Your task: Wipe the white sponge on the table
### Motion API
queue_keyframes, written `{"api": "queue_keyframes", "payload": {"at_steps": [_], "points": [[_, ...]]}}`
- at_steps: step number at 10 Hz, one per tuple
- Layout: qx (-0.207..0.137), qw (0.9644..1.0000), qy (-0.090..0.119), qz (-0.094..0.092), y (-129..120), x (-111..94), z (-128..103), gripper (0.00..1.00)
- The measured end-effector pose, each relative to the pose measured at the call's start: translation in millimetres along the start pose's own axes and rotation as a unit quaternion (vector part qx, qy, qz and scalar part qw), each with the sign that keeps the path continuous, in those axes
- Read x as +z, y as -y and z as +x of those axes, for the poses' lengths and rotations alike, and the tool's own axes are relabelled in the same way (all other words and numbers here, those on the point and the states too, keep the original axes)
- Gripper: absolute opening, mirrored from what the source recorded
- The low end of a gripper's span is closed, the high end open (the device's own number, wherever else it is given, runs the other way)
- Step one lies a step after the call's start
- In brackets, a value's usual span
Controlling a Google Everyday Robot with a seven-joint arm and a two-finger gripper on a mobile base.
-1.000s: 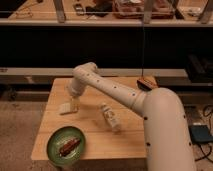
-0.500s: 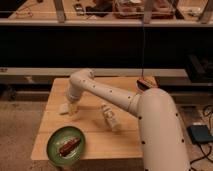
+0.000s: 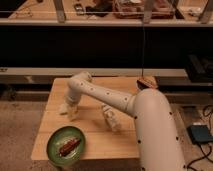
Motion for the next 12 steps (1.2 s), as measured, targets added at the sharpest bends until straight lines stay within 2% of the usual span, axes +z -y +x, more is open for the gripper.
{"api": "queue_keyframes", "payload": {"at_steps": [2, 4, 5, 7, 10, 12], "points": [[0.008, 0.9999, 0.004, -0.007, -2.1, 11.9, 4.1, 0.38], [0.01, 0.9998, 0.01, -0.011, -0.5, 12.2, 4.9, 0.22], [0.007, 0.9998, 0.014, -0.012, 0.4, 9.0, 3.9, 0.18], [0.006, 0.9997, 0.016, -0.017, -4.2, 0.3, 10.7, 0.18], [0.016, 0.9989, 0.019, -0.039, -27.9, -11.2, 30.9, 0.18], [0.049, 0.9975, 0.015, -0.048, -44.2, -25.5, 63.2, 0.18]]}}
